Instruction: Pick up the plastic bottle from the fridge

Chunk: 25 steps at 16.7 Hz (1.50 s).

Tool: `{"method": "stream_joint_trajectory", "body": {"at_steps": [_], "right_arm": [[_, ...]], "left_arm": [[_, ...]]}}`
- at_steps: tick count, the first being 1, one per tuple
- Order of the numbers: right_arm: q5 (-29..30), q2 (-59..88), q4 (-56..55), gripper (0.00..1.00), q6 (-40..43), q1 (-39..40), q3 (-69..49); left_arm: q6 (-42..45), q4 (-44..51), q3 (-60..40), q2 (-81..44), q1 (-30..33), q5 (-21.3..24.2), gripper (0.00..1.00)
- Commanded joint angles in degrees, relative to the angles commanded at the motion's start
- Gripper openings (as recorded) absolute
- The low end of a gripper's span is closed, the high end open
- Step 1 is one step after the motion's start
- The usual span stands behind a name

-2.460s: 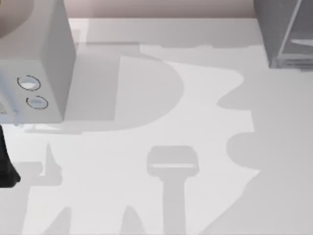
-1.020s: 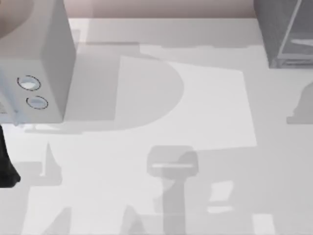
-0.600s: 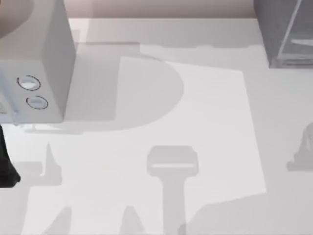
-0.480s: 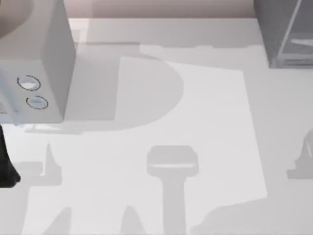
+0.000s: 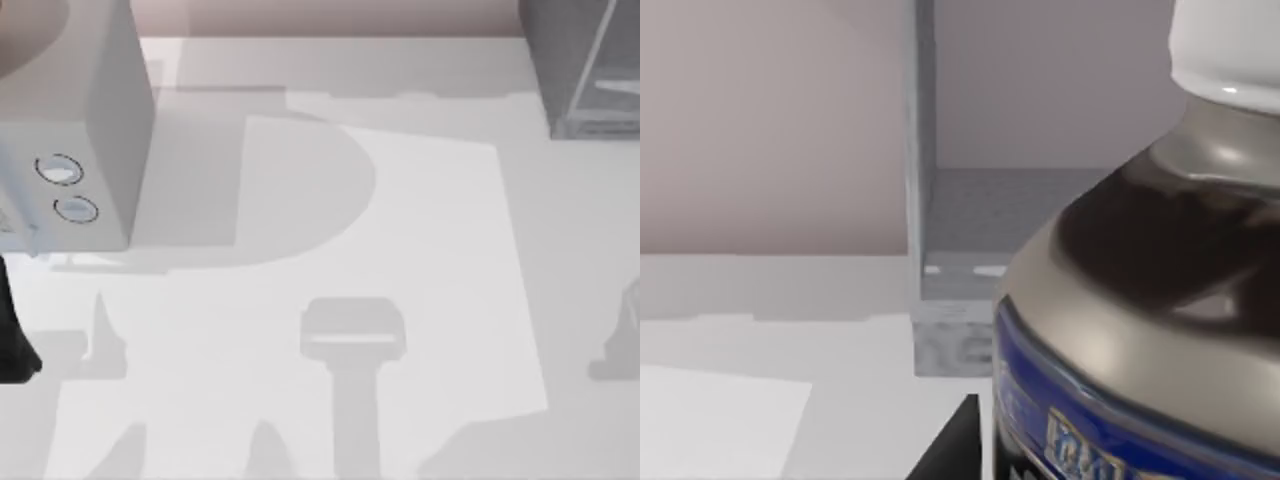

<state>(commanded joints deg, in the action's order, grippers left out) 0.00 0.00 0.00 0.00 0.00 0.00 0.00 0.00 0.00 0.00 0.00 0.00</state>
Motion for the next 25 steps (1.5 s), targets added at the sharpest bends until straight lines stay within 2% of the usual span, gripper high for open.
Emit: {"method": "stream_joint_trajectory", "body": {"at_steps": [5, 10, 25], "right_arm": [[1.1, 3.4, -1.7, 0.00, -0.2, 1.4, -2.2], [7.0, 18.6, -8.4, 0.00, -0.8, 8.1, -11.4], [38.2, 104.5, -36.9, 0.00, -2.6, 38.8, -54.6]], "left_arm": [[0.0, 0.0, 0.0, 0.0, 0.0, 0.0, 1.00], [0.0, 0.0, 0.0, 0.0, 0.0, 0.0, 1.00], [0.0, 0.0, 0.0, 0.0, 0.0, 0.0, 1.00]]}}
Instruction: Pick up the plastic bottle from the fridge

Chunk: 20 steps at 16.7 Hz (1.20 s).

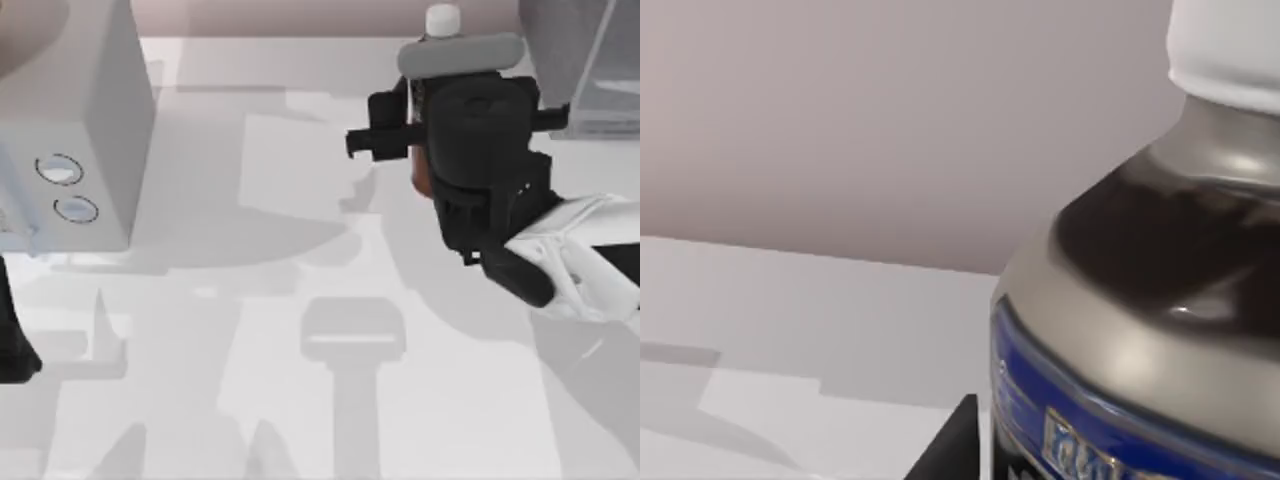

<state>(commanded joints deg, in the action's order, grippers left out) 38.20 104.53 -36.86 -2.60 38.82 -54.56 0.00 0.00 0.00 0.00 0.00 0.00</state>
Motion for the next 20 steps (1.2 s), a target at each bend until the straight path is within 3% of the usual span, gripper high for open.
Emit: {"method": "stream_joint_trajectory", "body": {"at_steps": [8, 20], "right_arm": [[11.3, 22.6, -14.3, 0.00, 2.2, 9.3, -19.9], [9.3, 30.3, -15.6, 0.00, 2.6, 6.7, -26.4]], "left_arm": [[0.0, 0.0, 0.0, 0.0, 0.0, 0.0, 1.00], [0.0, 0.0, 0.0, 0.0, 0.0, 0.0, 1.00]]}}
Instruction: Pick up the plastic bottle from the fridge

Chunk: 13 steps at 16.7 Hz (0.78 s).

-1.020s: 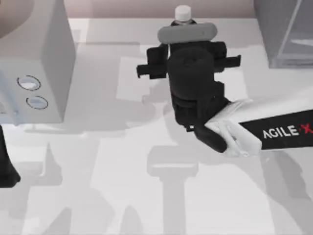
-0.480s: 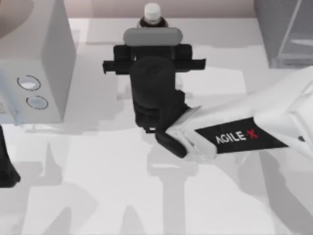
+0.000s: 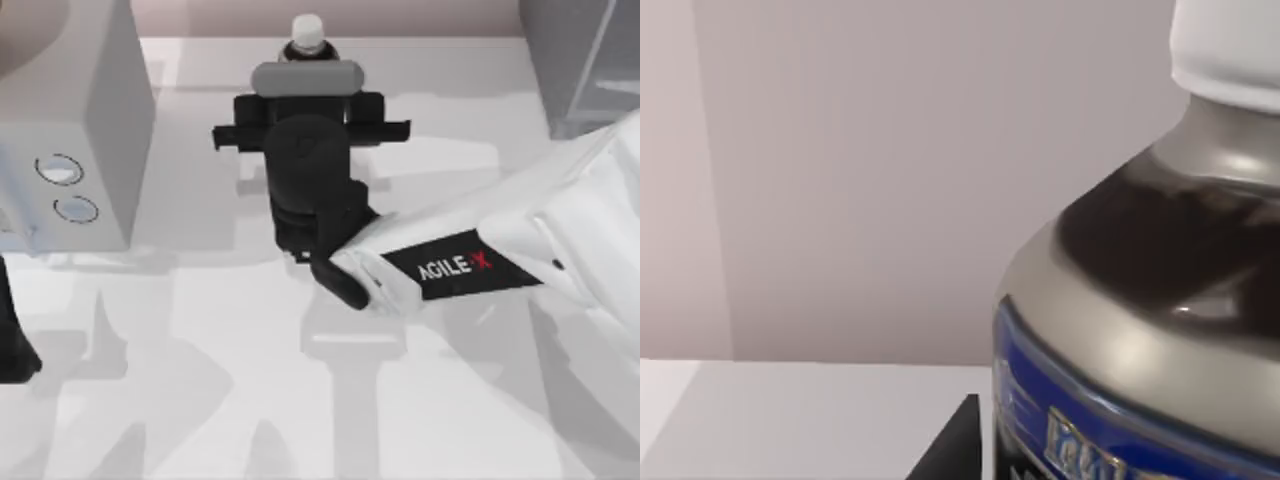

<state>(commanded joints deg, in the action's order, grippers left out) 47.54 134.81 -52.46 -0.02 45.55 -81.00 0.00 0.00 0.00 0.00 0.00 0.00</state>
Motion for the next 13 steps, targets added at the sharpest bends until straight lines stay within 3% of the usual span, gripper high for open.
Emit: {"method": "stream_joint_trajectory", "body": {"at_steps": [8, 13], "right_arm": [[-2.0, 4.5, -0.9, 0.00, 0.0, -1.7, -4.6], [-2.0, 4.5, -0.9, 0.38, 0.0, -1.7, -4.6]], "left_arm": [[0.0, 0.0, 0.0, 0.0, 0.0, 0.0, 1.00], [0.0, 0.0, 0.0, 0.0, 0.0, 0.0, 1.00]]}}
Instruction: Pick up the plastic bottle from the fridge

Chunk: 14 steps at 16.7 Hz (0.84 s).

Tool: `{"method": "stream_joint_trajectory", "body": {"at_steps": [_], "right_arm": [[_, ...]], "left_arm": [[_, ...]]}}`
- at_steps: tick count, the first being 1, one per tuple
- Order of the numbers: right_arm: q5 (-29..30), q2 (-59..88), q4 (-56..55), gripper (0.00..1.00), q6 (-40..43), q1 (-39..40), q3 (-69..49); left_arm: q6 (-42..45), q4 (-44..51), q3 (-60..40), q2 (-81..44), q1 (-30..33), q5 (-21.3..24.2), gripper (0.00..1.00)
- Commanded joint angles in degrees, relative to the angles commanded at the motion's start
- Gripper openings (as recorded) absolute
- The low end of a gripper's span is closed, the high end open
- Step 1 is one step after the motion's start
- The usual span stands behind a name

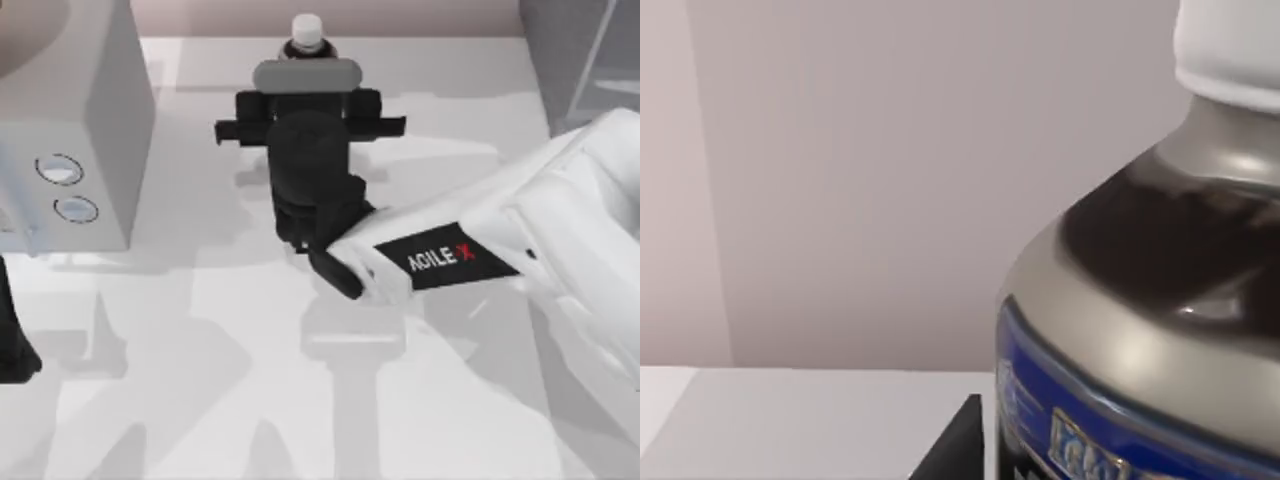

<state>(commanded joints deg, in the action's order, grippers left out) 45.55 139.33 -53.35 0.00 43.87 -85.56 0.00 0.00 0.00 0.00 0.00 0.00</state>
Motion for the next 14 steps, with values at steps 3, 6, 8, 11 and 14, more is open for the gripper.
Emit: {"method": "stream_joint_trajectory", "body": {"at_steps": [3, 6, 8, 11, 14], "right_arm": [[0.0, 0.0, 0.0, 0.60, 0.0, 0.0, 0.0], [0.0, 0.0, 0.0, 0.83, 0.0, 0.0, 0.0], [0.0, 0.0, 0.0, 0.98, 0.0, 0.0, 0.0], [0.0, 0.0, 0.0, 1.00, 0.0, 0.0, 0.0], [0.0, 0.0, 0.0, 1.00, 0.0, 0.0, 0.0]], "left_arm": [[0.0, 0.0, 0.0, 0.0, 0.0, 0.0, 1.00], [0.0, 0.0, 0.0, 0.0, 0.0, 0.0, 1.00], [0.0, 0.0, 0.0, 0.0, 0.0, 0.0, 1.00], [0.0, 0.0, 0.0, 0.0, 0.0, 0.0, 1.00], [0.0, 0.0, 0.0, 0.0, 0.0, 0.0, 1.00]]}}
